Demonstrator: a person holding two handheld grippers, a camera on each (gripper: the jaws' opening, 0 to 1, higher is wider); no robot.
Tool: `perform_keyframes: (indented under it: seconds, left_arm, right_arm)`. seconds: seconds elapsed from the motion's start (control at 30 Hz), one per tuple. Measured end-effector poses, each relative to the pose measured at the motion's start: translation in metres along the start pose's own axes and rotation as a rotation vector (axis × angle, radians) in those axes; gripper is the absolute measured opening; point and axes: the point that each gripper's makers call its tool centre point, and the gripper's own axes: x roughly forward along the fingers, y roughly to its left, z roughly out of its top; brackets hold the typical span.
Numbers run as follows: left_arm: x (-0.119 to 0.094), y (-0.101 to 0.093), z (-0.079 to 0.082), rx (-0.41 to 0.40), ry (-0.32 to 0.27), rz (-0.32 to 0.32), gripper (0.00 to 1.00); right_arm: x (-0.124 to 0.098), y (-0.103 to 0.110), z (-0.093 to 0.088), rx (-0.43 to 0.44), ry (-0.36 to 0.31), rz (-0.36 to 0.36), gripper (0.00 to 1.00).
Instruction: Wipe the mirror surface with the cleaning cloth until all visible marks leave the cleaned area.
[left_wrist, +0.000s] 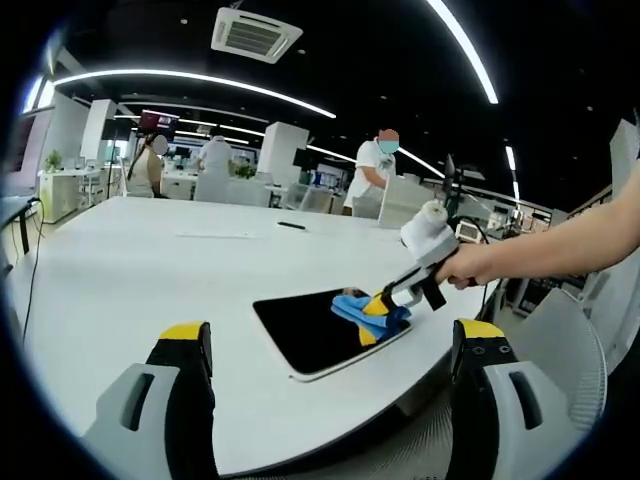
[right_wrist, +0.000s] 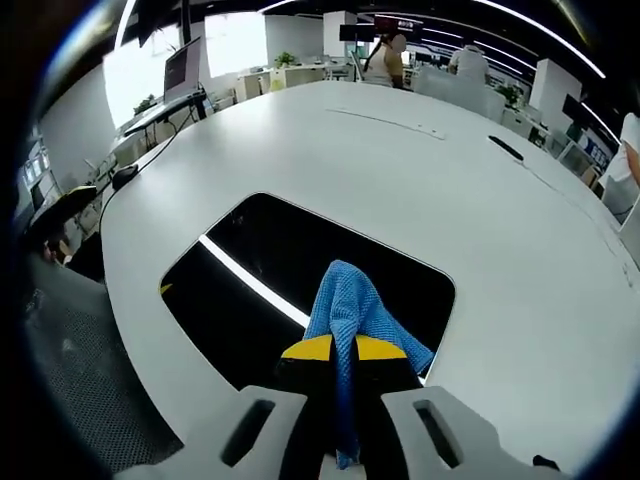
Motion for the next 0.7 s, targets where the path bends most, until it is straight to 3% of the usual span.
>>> perform_keyframes:
  seconds: [0.7]
  left_arm:
    - [0.000,0.000,0.000,-0.001,-0.001,0.001,0.99]
  right_arm:
    - [-0.020,0.027,-0.020,-0.043,0.001,0.039,0.00]
